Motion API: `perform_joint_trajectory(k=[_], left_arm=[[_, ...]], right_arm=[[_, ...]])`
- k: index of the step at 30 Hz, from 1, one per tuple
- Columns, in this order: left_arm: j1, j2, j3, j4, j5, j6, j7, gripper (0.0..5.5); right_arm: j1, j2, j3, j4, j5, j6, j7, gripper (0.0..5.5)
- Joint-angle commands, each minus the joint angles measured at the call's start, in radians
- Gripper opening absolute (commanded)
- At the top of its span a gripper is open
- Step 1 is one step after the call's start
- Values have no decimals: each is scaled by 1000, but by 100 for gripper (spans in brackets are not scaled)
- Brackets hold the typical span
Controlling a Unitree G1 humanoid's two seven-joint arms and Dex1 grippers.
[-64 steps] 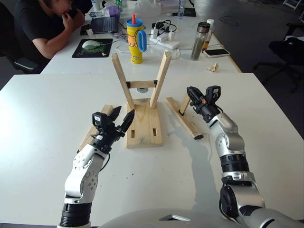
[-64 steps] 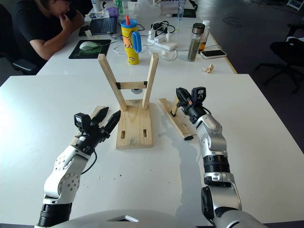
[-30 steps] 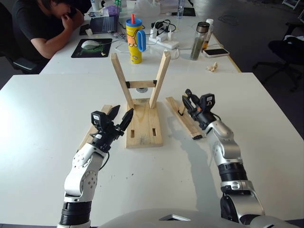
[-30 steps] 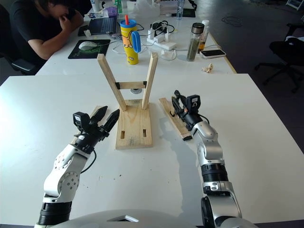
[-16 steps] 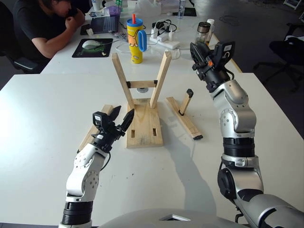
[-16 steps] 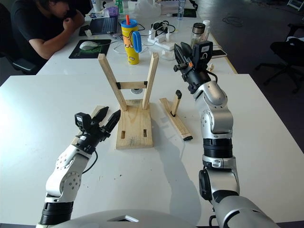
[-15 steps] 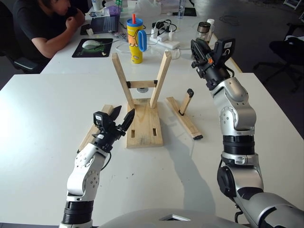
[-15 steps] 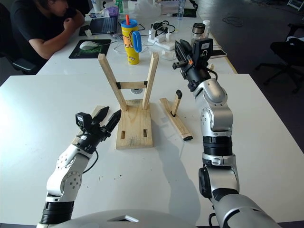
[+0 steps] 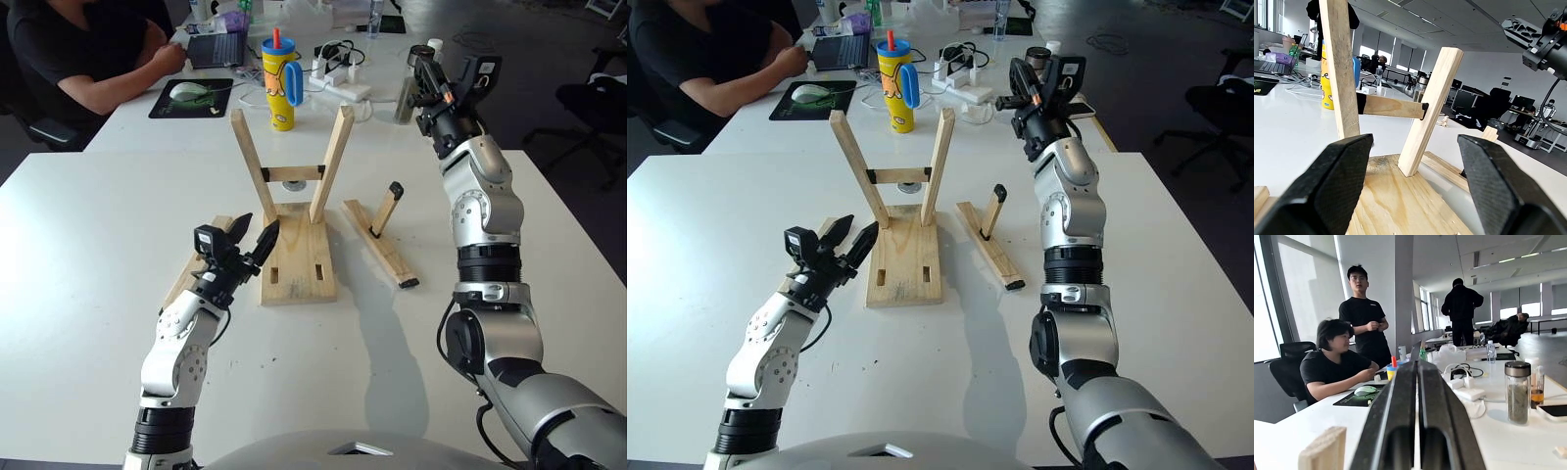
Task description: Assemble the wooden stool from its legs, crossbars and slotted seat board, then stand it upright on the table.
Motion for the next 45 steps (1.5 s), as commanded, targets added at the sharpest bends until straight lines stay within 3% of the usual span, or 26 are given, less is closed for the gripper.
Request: perform_joint_trajectory(k=[1, 7, 11, 13, 25, 33, 39, 45], left_arm=[[-10, -2, -3, 6, 13, 0, 1, 321], [-4, -1, 3, 4, 10, 1, 1, 321], [-16, -3, 2, 9, 11, 4, 2, 321], [-29, -4, 4, 18, 8, 4, 0, 321], [-52, -3, 11, 60, 13, -20, -17, 321], [-85, -5, 12, 98, 20, -38, -27, 321], [-82, -10, 11, 103, 33, -53, -21, 321], [-31, -25, 24, 77, 70, -76, 30, 321]], right_arm=[[-17, 0, 1, 21, 8, 21, 19, 2], [-10, 18, 25, 0, -16, 26, 8, 2], [224, 91, 145, 109, -92, 255, -50, 2], [326, 119, 138, 127, -91, 293, -86, 2], [245, 107, 117, 56, -97, 202, -94, 2], [211, 109, 96, -183, -123, -181, -79, 2], [207, 28, 93, -408, -123, -22, -105, 2], [326, -195, 12, -449, -127, 240, -39, 2]])
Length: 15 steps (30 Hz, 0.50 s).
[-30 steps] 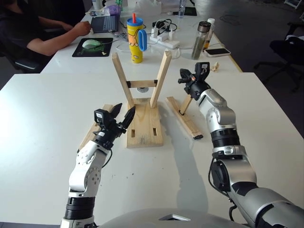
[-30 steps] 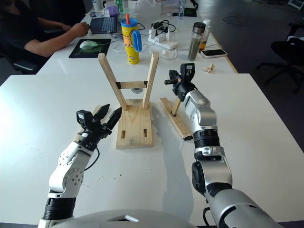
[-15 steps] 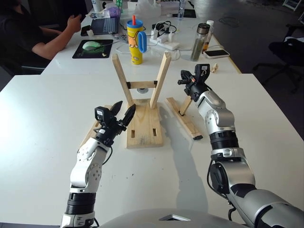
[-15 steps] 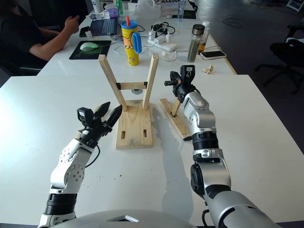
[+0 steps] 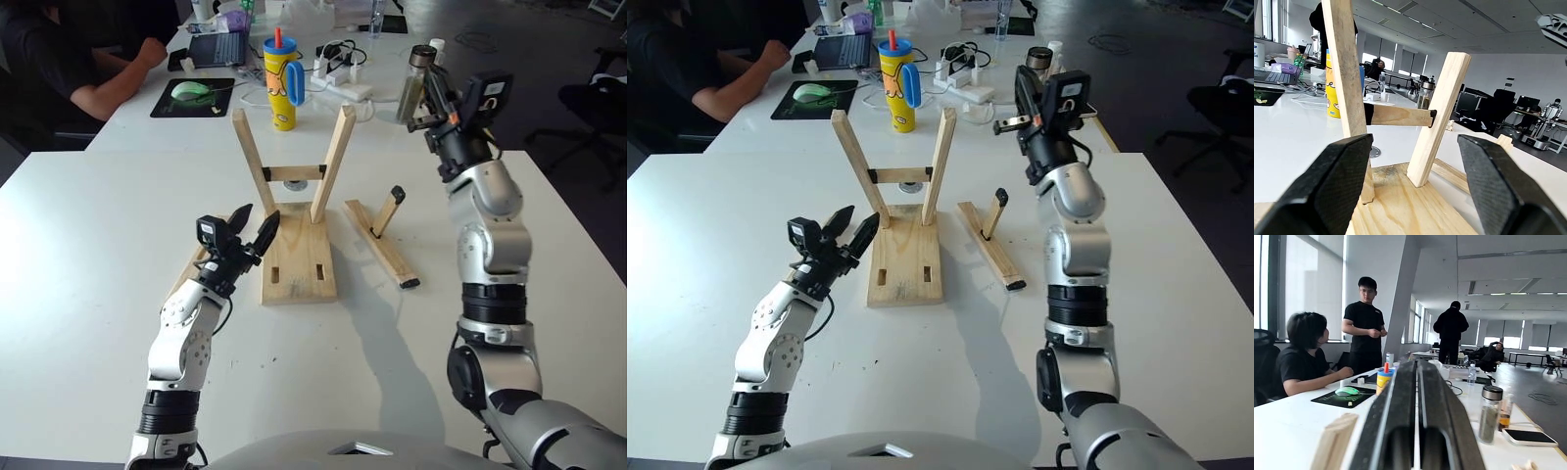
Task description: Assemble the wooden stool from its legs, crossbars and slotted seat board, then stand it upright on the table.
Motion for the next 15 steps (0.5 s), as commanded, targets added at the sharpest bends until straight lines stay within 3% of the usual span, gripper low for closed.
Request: perform_joint_trajectory(k=[1, 6, 15], left_arm=[[46, -13, 13, -15, 43, -22, 53, 321], [32, -20, 36, 5, 55, -21, 94, 321], [-2, 14, 50, 9, -21, 8, -1, 448]], right_arm=[[122, -173, -24, 58, -30, 172, 80, 2], [254, -235, -17, 59, 50, 405, 197, 40], [307, -281, 97, -38, 105, 633, 331, 180]])
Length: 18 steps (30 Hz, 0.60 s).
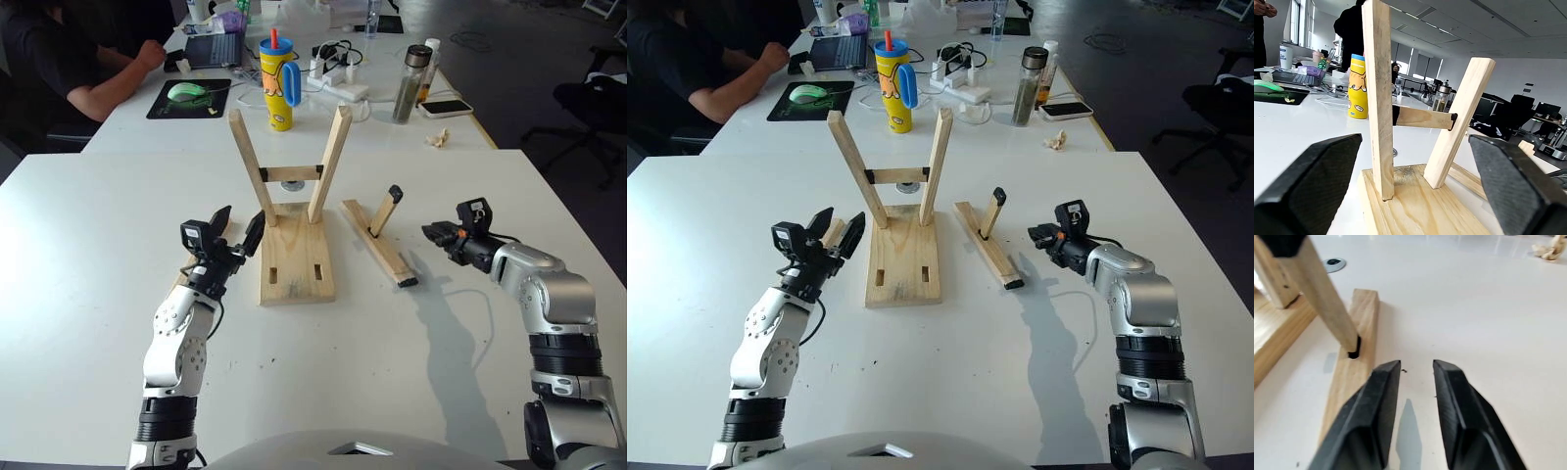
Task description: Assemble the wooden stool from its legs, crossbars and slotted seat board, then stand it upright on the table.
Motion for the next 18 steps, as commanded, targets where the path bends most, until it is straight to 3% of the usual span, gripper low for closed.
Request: perform_joint_trajectory(k=[1, 6, 9, 18], left_arm=[[-21, 19, 10, 12, -18, 24, -25, 464], [-18, 14, 13, 18, -39, 43, -38, 533], [-18, 14, 4, 17, -37, 53, -41, 540], [-29, 14, -12, 16, -45, 94, -53, 540]], right_arm=[[19, -28, 43, -51, 25, 83, 42, 196], [9, 2, 78, -67, 39, 114, 53, 269], [-15, 23, 91, -47, 25, 106, 35, 318], [-63, 80, 165, 90, -42, 56, -4, 322]])
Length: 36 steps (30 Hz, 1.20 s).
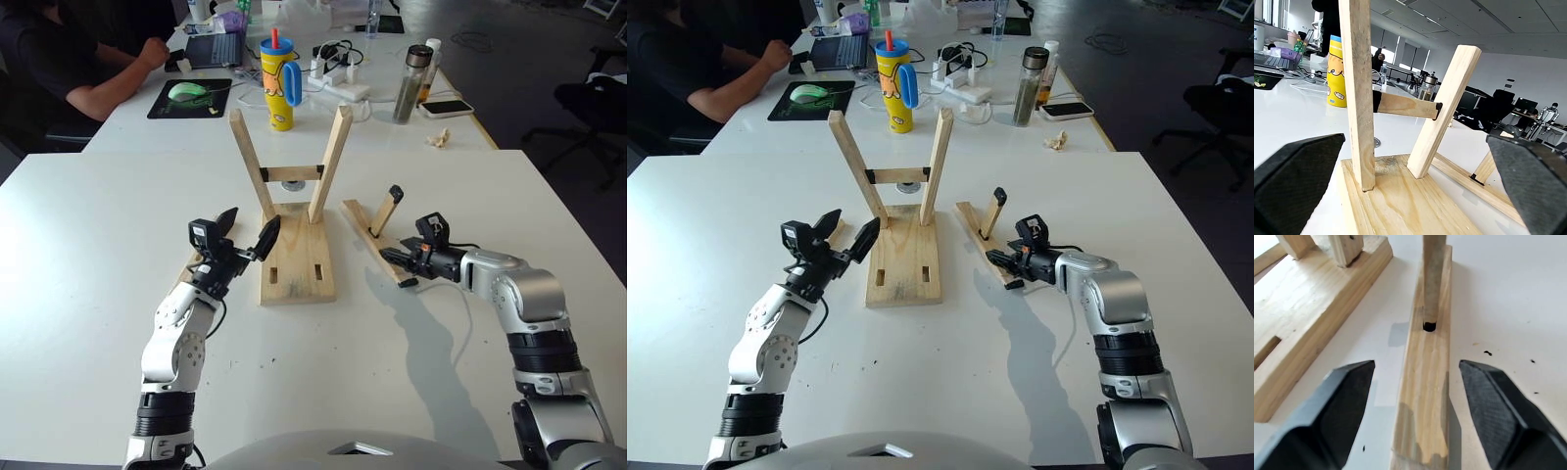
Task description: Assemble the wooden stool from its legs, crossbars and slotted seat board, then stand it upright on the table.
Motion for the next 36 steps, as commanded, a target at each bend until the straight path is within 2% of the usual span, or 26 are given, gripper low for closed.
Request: perform_joint_trajectory(k=[1, 7, 15, 19, 24, 29, 33, 36], left_arm=[[-15, 4, -6, 4, 4, 18, -3, 540], [-32, 10, -2, 12, 6, 24, -6, 540], [-30, 7, -2, 23, 18, 18, -5, 540], [-63, 15, 4, 48, 32, 20, 1, 540], [-109, 21, 32, 70, -7, 42, -13, 540], [-126, 34, 46, 73, -40, 58, -51, 463], [-132, 53, 24, 53, -47, 103, -80, 402], [-147, 55, 28, 30, -79, 152, -83, 398]], right_arm=[[-22, 31, 34, 91, -39, -35, -20, 322], [-10, 55, 58, 165, -76, -96, -26, 322], [-16, 54, 51, 175, -114, -158, -44, 212], [-31, 74, -4, 203, -128, -253, -91, 205], [-93, 98, -137, 187, -51, -362, -89, 205], [-164, 74, -255, 154, 62, -379, -48, 205], [-249, 30, -353, 128, 185, -309, -12, 205], [-315, -8, -402, 98, 291, -229, 25, 205]])
